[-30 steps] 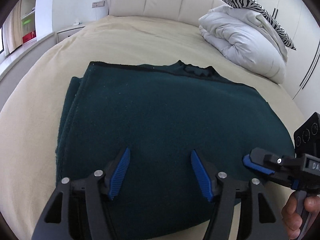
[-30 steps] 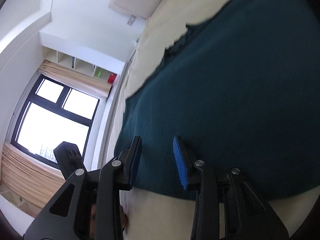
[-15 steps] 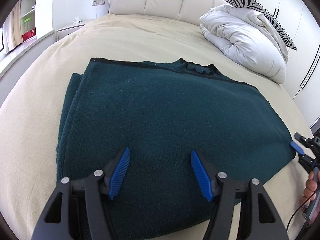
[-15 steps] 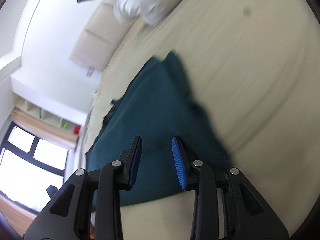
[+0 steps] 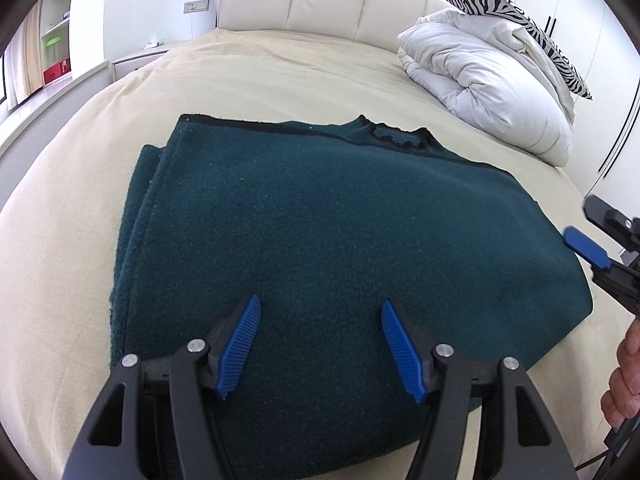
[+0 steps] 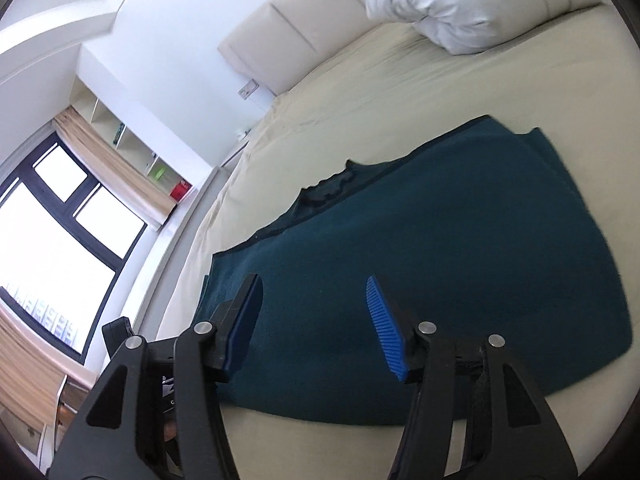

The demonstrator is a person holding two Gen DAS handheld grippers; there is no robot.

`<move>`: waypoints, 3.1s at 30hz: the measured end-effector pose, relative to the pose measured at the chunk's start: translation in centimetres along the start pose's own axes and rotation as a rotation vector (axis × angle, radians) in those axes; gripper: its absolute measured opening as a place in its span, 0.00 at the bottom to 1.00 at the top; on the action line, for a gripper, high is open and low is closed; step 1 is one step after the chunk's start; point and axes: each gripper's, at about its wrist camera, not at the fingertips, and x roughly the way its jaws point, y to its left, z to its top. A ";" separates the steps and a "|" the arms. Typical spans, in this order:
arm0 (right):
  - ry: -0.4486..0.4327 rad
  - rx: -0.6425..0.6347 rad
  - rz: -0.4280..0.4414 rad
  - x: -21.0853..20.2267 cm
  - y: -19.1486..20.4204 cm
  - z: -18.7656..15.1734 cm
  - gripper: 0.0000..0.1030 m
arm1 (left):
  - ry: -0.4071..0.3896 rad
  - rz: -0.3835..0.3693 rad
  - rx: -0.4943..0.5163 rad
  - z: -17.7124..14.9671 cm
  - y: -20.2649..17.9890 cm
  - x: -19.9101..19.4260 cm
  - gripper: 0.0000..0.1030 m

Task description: Fold small clothes

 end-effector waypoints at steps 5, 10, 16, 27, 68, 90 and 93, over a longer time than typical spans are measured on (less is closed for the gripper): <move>0.084 -0.028 0.044 4.6 2.2 0.1 0.52 | -0.002 0.005 0.007 0.0 0.0 0.1 0.64; 0.150 0.036 0.041 9.1 0.1 0.4 0.52 | -0.003 0.001 0.004 0.0 -0.1 0.2 0.64; 0.072 0.186 0.071 8.0 -6.4 1.1 0.48 | -0.004 0.001 0.006 -0.1 -0.1 0.2 0.64; -0.166 0.141 -0.262 -3.2 -11.0 3.2 0.52 | -0.005 -0.014 -0.006 -0.1 0.3 0.1 0.64; 0.172 0.453 -0.005 -4.1 -21.6 4.2 0.64 | 0.023 -0.296 -0.196 0.6 -1.2 0.4 0.58; 0.284 0.415 0.094 -1.2 -19.2 3.7 0.66 | 0.052 -0.301 -0.202 0.4 -1.1 0.7 0.57; 0.268 0.441 0.080 -0.9 -19.0 3.6 0.66 | 0.053 -0.303 -0.207 0.5 -1.1 0.8 0.57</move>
